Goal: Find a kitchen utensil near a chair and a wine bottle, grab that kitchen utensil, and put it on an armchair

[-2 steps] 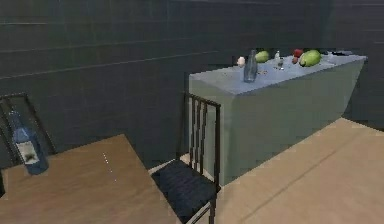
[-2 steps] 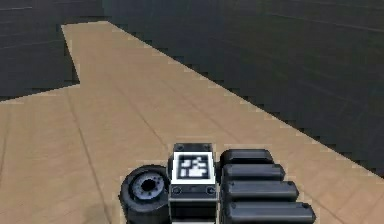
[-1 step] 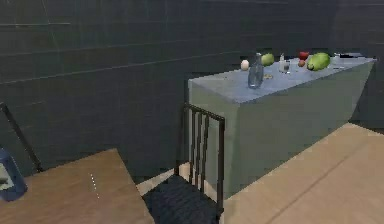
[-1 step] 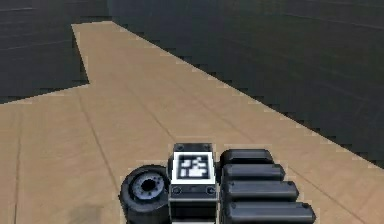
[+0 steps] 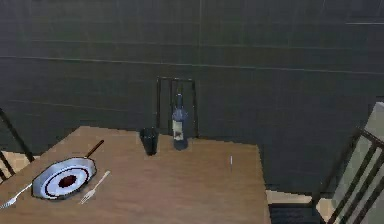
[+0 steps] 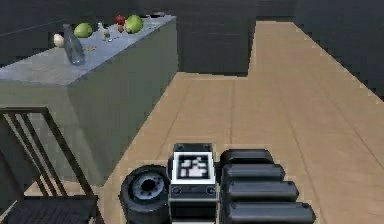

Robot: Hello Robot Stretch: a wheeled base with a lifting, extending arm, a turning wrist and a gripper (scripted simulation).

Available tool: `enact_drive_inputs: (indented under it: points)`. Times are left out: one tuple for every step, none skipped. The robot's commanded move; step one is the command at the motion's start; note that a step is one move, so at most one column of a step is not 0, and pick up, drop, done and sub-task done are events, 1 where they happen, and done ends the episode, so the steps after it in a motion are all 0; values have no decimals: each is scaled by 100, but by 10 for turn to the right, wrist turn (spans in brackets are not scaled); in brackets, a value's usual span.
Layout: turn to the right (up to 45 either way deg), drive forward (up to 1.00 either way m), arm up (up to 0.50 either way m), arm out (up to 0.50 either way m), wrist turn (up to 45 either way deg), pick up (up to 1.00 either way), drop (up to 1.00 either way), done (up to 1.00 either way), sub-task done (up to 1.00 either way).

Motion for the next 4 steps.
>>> enact_drive_inputs:
  points:
    - [-450, 0, 0, 0, 0, 0, 0, 0, 0]
    - [-450, 0, 0, 0, 0, 0, 0, 0, 0]
    - [-330, 0, 0, 0, 0, 0, 0, 0, 0]
    - [0, 0, 0, 46, 0, 0, 0, 0, 0]
